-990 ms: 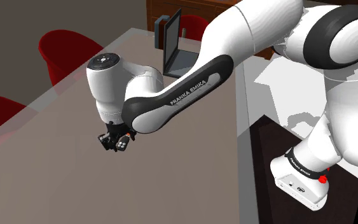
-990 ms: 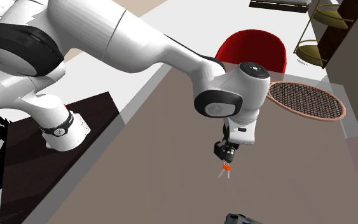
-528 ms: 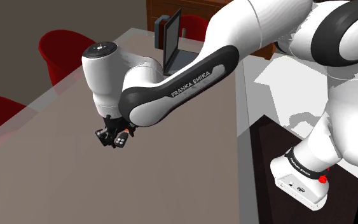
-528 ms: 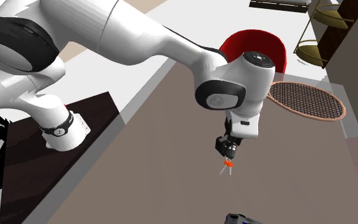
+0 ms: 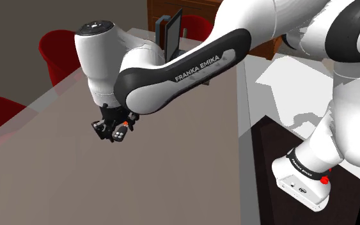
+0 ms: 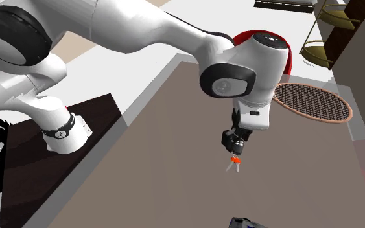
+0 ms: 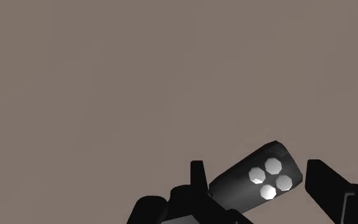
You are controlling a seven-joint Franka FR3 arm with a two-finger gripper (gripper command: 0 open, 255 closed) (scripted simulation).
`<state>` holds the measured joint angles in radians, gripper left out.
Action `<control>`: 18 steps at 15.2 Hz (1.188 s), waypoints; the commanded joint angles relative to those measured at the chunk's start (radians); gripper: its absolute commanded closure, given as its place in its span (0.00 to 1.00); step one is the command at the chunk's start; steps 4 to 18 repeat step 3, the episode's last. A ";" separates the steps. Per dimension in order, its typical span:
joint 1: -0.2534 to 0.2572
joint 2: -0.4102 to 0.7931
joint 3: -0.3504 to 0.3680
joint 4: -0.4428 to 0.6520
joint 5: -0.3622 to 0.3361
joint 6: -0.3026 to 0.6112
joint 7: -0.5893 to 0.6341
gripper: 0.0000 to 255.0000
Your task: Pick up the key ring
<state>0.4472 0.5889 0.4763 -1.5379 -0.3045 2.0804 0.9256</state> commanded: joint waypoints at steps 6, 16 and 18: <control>-0.003 -0.014 0.004 0.008 0.007 -0.021 -0.005 1.00; -0.003 -0.014 0.004 0.008 0.007 -0.021 -0.005 1.00; -0.003 -0.014 0.004 0.008 0.007 -0.021 -0.005 1.00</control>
